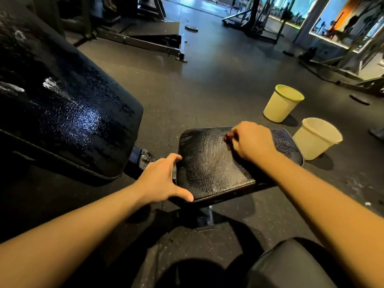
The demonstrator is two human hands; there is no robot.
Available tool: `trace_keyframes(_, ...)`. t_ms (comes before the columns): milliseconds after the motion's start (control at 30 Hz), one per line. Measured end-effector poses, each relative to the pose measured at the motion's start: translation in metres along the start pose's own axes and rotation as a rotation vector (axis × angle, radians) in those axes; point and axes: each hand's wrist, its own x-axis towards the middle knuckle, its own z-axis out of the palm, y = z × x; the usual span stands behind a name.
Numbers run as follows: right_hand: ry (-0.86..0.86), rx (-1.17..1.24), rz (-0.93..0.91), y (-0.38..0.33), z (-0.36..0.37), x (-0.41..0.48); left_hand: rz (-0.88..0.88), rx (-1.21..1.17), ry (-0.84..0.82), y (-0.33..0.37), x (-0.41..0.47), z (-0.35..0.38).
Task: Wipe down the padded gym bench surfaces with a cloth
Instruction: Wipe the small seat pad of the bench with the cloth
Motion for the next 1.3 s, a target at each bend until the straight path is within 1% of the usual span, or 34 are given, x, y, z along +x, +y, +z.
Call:
trace_keyframes(33, -0.001, 0.009, 0.010, -0.009, 0.001, 0.001, -0.004, -0.004, 0.002, 0.000, 0.000, 0.000)
trace_keyframes(67, -0.053, 0.046, -0.033, -0.023, 0.002, -0.008, -0.007, -0.003, -0.002, 0.001, 0.000, -0.001)
trace_keyframes(133, -0.181, 0.124, -0.236, -0.048, 0.000, -0.052, -0.015, 0.014, -0.013, 0.004, 0.001, -0.003)
trace_keyframes(167, -0.199, 0.152, -0.324, -0.048, -0.003, -0.072, -0.016, 0.027, -0.017, 0.005, 0.002, -0.004)
trace_keyframes(200, -0.197, 0.133, -0.353, -0.038, -0.008, -0.081, -0.016, 0.034, -0.019, 0.006, 0.002, -0.005)
trace_keyframes(233, -0.189, 0.090, -0.301, -0.022, -0.015, -0.080, -0.016, 0.033, -0.023, 0.007, 0.001, -0.005)
trace_keyframes(267, -0.171, 0.041, -0.200, -0.001, -0.018, -0.070, -0.017, 0.028, -0.029, 0.007, 0.001, -0.005)
trace_keyframes(333, -0.064, -0.053, 0.084, 0.038, -0.016, -0.048, -0.025, 0.020, -0.036, 0.007, -0.001, -0.004)
trace_keyframes(367, -0.008, -0.079, 0.183, 0.043, -0.012, -0.043, -0.027, 0.020, -0.038, 0.007, -0.001, -0.004)
trace_keyframes(400, 0.014, -0.096, 0.200, 0.029, -0.009, -0.042, -0.028, 0.020, -0.040, 0.008, 0.000, -0.004)
trace_keyframes(433, -0.015, -0.093, 0.164, 0.005, -0.005, -0.045, -0.028, 0.023, -0.046, 0.009, 0.000, -0.006)
trace_keyframes(467, -0.079, -0.053, 0.089, -0.025, 0.000, -0.053, -0.028, 0.028, -0.059, 0.010, 0.000, -0.008)
trace_keyframes(533, -0.200, 0.061, -0.128, -0.070, 0.001, -0.081, -0.028, 0.032, -0.092, 0.012, 0.001, -0.011)
trace_keyframes(567, -0.205, 0.110, -0.225, -0.074, 0.000, -0.094, -0.029, 0.030, -0.109, 0.012, 0.002, -0.012)
trace_keyframes(600, -0.197, 0.118, -0.252, -0.062, -0.005, -0.097, -0.028, 0.028, -0.117, 0.013, 0.002, -0.012)
trace_keyframes(633, -0.187, 0.097, -0.195, -0.039, -0.011, -0.093, -0.027, 0.027, -0.117, 0.012, 0.002, -0.012)
trace_keyframes(667, -0.171, 0.058, -0.086, -0.012, -0.014, -0.082, -0.022, 0.029, -0.115, 0.012, 0.002, -0.011)
trace_keyframes(733, -0.062, -0.057, 0.211, 0.053, -0.019, -0.053, -0.004, 0.025, -0.107, 0.014, 0.003, -0.010)
trace_keyframes(767, -0.002, -0.067, 0.341, 0.078, -0.019, -0.042, 0.008, 0.011, -0.095, 0.017, 0.004, -0.009)
trace_keyframes(800, 0.047, -0.069, 0.424, 0.089, -0.017, -0.034, 0.019, -0.004, -0.077, 0.021, 0.005, -0.008)
trace_keyframes(833, 0.080, -0.079, 0.437, 0.083, -0.016, -0.030, 0.031, -0.018, -0.055, 0.026, 0.006, -0.007)
trace_keyframes(867, 0.061, -0.072, 0.391, 0.066, -0.011, -0.030, 0.039, -0.028, -0.037, 0.030, 0.008, -0.005)
trace_keyframes(900, 0.008, -0.046, 0.298, 0.041, -0.008, -0.034, 0.047, -0.037, -0.022, 0.034, 0.010, -0.002)
trace_keyframes(967, -0.091, 0.047, 0.033, -0.004, -0.004, -0.058, 0.057, -0.042, -0.005, 0.039, 0.015, 0.000)
trace_keyframes(1000, -0.130, 0.086, -0.056, -0.012, -0.003, -0.066, 0.061, -0.025, -0.006, 0.039, 0.018, 0.000)
trace_keyframes(1033, -0.145, 0.094, -0.069, -0.006, -0.008, -0.066, 0.060, 0.000, -0.009, 0.037, 0.020, 0.000)
trace_keyframes(1100, -0.115, 0.051, 0.100, 0.033, -0.011, -0.039, 0.062, 0.064, -0.010, 0.032, 0.023, -0.001)
trace_keyframes(1167, -0.001, 0.011, 0.314, 0.070, -0.011, -0.011, 0.076, 0.111, -0.008, 0.030, 0.024, -0.001)
trace_keyframes(1200, 0.045, 0.026, 0.345, 0.073, -0.009, -0.007, 0.081, 0.122, -0.008, 0.030, 0.026, -0.001)
trace_keyframes(1233, 0.032, 0.040, 0.318, 0.064, -0.008, -0.010, 0.085, 0.132, -0.007, 0.030, 0.026, -0.002)
trace_keyframes(1300, -0.067, 0.069, 0.156, 0.034, -0.008, -0.041, 0.099, 0.141, -0.008, 0.033, 0.028, -0.004)
